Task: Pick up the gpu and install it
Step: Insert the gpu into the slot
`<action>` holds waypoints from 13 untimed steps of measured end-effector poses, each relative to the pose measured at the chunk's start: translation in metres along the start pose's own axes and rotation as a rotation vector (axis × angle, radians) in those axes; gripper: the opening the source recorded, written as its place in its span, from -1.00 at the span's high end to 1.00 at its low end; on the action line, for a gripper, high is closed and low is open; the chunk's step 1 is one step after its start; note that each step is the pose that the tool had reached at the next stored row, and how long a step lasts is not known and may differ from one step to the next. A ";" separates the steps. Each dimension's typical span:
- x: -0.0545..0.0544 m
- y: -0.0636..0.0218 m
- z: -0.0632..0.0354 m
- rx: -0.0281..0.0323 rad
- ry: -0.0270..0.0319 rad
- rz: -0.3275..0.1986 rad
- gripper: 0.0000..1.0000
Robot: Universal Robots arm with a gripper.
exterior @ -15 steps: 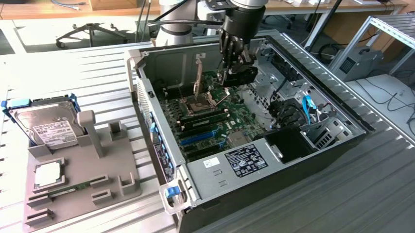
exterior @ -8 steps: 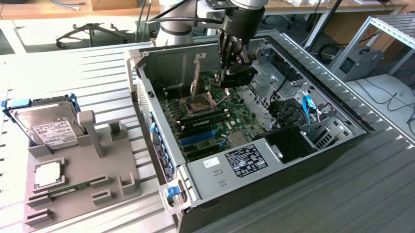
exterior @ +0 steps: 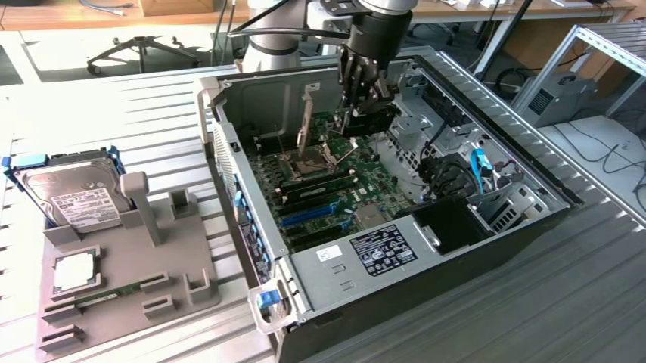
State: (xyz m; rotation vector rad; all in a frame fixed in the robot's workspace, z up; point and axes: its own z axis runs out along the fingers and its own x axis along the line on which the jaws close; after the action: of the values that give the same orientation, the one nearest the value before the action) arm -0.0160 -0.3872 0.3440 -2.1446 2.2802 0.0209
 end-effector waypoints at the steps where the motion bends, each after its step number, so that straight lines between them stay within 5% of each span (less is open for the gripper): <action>1: 0.000 0.0000 0.0000 0.0000 0.0000 0.000 0.47; 13: 0.011 0.0001 0.0001 0.0000 -0.0001 0.000 0.47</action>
State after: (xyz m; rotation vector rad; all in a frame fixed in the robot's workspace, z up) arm -0.0168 -0.3978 0.3438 -2.1446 2.2801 0.0209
